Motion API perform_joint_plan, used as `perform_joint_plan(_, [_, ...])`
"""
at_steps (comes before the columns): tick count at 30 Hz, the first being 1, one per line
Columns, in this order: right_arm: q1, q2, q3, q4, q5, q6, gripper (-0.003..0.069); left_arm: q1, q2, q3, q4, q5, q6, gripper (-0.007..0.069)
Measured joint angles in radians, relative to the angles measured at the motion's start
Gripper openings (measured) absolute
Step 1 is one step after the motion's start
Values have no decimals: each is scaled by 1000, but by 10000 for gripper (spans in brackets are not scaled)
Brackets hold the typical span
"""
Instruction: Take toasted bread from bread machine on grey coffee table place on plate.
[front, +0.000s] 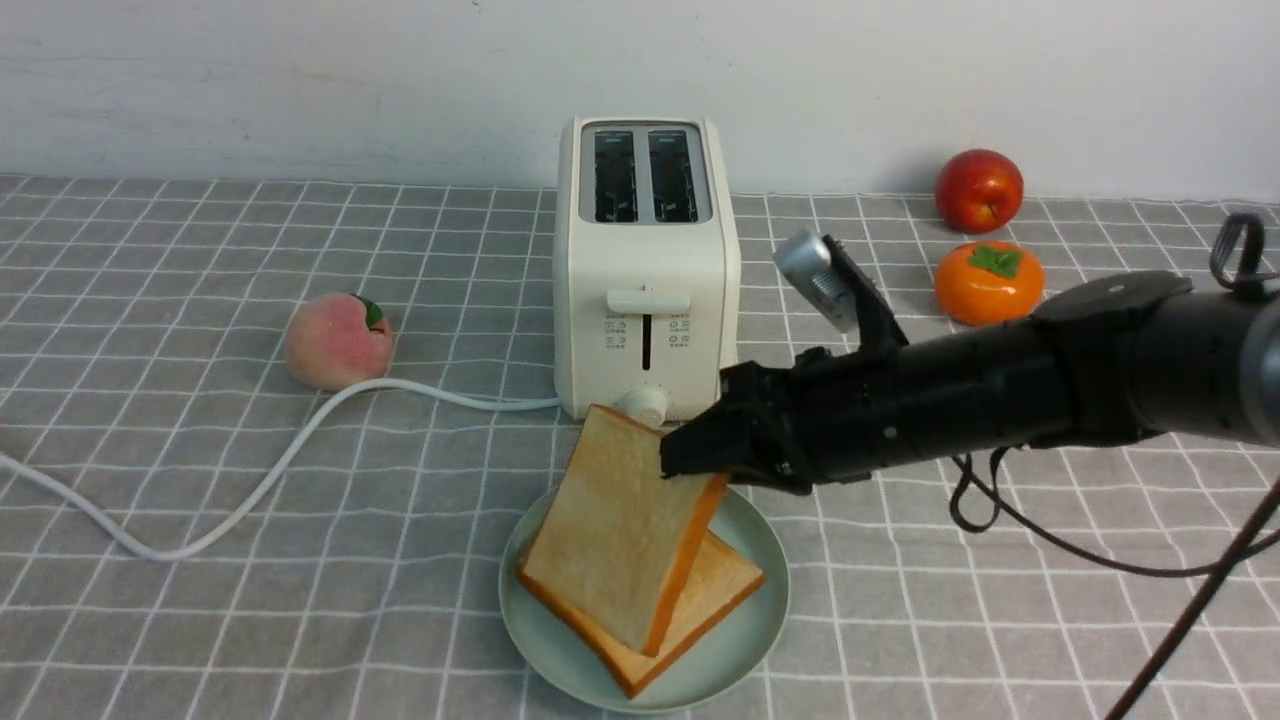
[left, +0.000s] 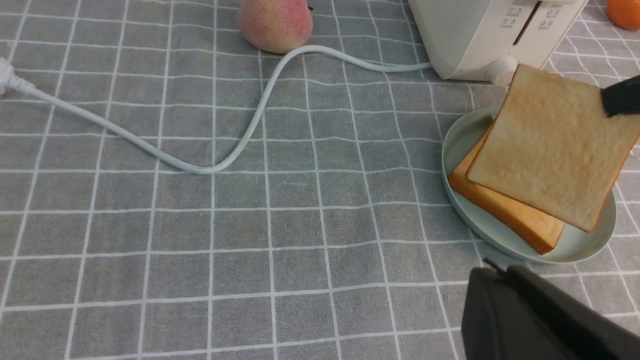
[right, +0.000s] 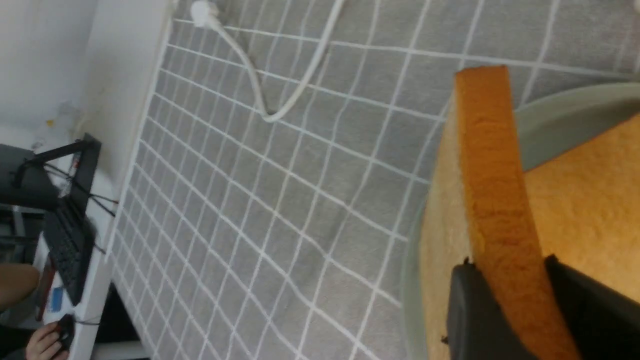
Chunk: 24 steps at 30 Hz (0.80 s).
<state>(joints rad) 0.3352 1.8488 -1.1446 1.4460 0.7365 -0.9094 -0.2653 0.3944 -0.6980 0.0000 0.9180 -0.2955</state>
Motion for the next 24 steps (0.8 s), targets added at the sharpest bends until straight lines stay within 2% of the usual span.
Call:
perform_joint_plan(2, [-2,6,0,-25,-50,-3,284,0,0,0,5,1,0,-14])
perform_joint_plan(4, [-3,6,0,-47,-69,-5,327,0,0,0,0,2,0,-14])
perform_joint_plan(5, [-9,-1,0,-82,-80,-5,381,0,0,0,5,4,0,-14])
perform_joint_plan(8, [-26,-25,0,-139,-80,-5,456,0,0,0,5,4,0,-14])
perform_joint_plan(12, [-73,-129,0,-240,-79,-5,493,0,0,0,5,8,0,-14])
perform_joint_plan(14, [-117,-230,0,-313,-79,17,465,0,0,0,6,8,0,-14])
perform_joint_plan(17, [-167,-404,0,-436,-77,111,358,0,0,0,6,-3,0,-14])
perform_joint_plan(18, [-184,-480,0,-519,-67,168,271,0,0,0,6,-14,-2,-14])
perform_joint_plan(19, [-189,-506,0,-532,-66,189,258,0,0,0,6,-16,-2,-14])
perform_joint_plan(20, [-199,-584,0,-633,-53,251,153,0,0,0,6,-26,-10,-14])
perform_joint_plan(21, [-203,-646,0,-714,-41,308,79,0,0,0,6,-37,-19,-14])
perform_joint_plan(23, [-205,-779,7,-881,-15,461,0,0,0,0,7,-68,-44,-14])
perform_joint_plan(24, [-205,-790,11,-914,-13,477,-5,0,0,0,7,-75,-49,-14])
